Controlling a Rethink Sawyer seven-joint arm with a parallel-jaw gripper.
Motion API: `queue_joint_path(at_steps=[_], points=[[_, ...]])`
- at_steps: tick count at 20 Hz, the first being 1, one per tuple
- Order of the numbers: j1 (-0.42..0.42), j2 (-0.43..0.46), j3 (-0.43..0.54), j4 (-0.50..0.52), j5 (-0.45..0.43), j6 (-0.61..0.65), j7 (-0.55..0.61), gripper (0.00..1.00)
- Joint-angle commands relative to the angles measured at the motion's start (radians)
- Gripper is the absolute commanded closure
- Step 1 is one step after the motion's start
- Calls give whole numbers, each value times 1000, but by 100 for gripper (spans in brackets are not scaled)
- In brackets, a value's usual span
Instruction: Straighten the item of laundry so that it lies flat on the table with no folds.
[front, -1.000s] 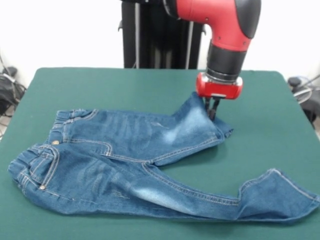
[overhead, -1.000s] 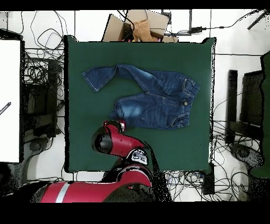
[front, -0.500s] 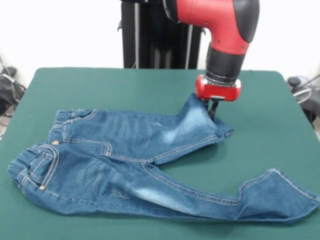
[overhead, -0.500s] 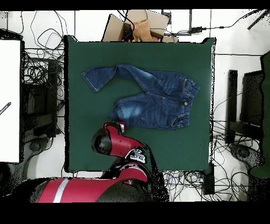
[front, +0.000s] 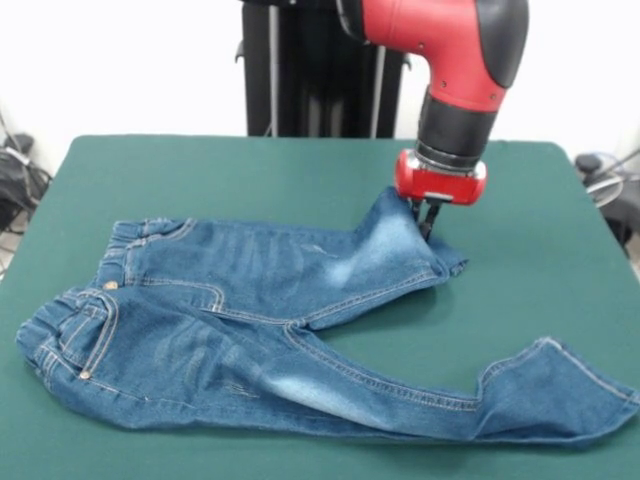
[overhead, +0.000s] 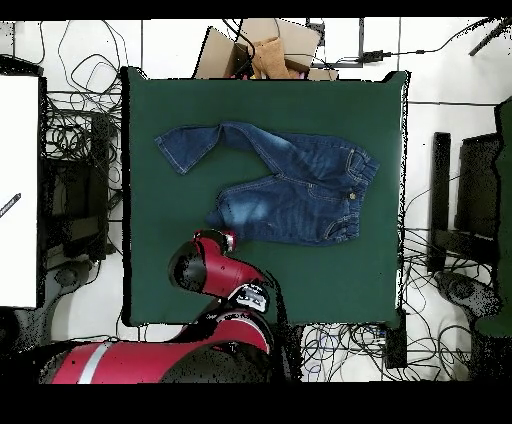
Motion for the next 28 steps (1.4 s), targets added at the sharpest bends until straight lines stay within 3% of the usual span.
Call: queue_joint_path(at_steps=[1, 8, 28], points=[[83, 109, 104, -92, 145, -11, 325, 100], [131, 90, 115, -71, 237, 3, 339, 100], [235, 19, 113, -16, 378, 64, 377, 100]])
